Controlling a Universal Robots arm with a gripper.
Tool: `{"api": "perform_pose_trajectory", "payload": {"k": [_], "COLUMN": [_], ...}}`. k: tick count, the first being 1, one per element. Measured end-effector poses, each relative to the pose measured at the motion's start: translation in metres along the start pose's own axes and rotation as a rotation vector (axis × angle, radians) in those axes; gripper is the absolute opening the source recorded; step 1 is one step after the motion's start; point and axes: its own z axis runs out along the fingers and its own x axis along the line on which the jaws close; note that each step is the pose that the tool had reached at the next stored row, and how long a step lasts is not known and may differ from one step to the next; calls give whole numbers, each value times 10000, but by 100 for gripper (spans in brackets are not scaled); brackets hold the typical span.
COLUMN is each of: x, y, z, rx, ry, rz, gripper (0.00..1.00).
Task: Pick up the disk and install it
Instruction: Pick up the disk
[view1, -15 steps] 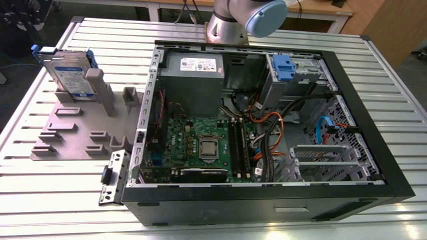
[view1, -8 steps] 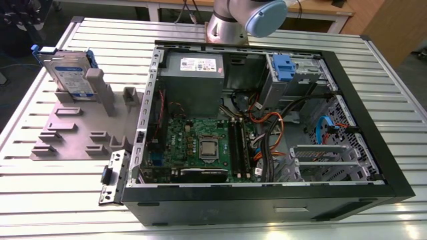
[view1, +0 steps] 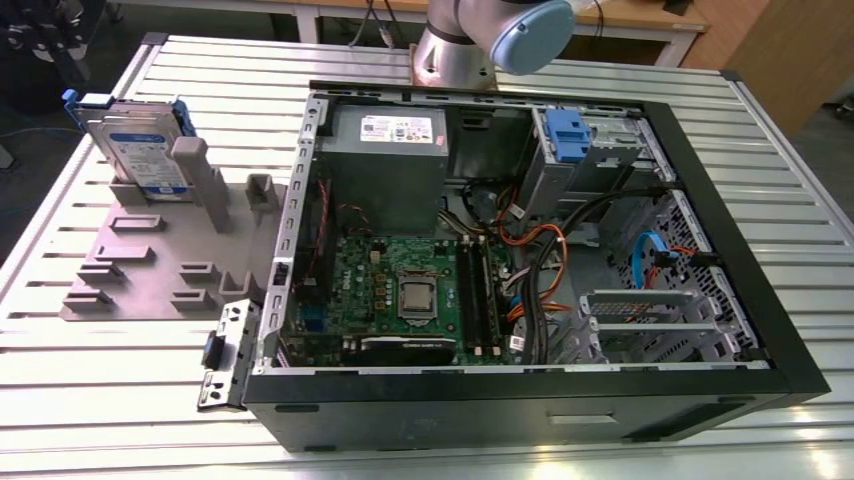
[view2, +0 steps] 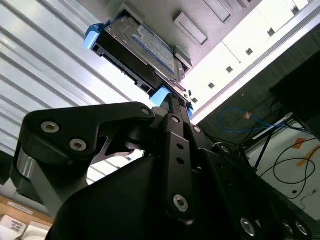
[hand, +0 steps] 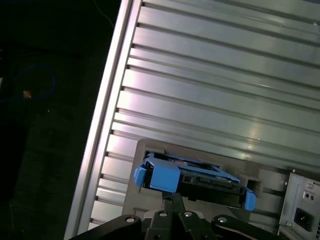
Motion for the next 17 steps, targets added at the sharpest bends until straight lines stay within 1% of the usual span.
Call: {"api": "perform_pose_trajectory", "payload": {"k": [5,17], "x": [0,0], "y": [0,0], "z": [0,0], "rx": [-4,-17], "ry": [20,89], "rz": [-454,-2073], "gripper": [11,11]}}
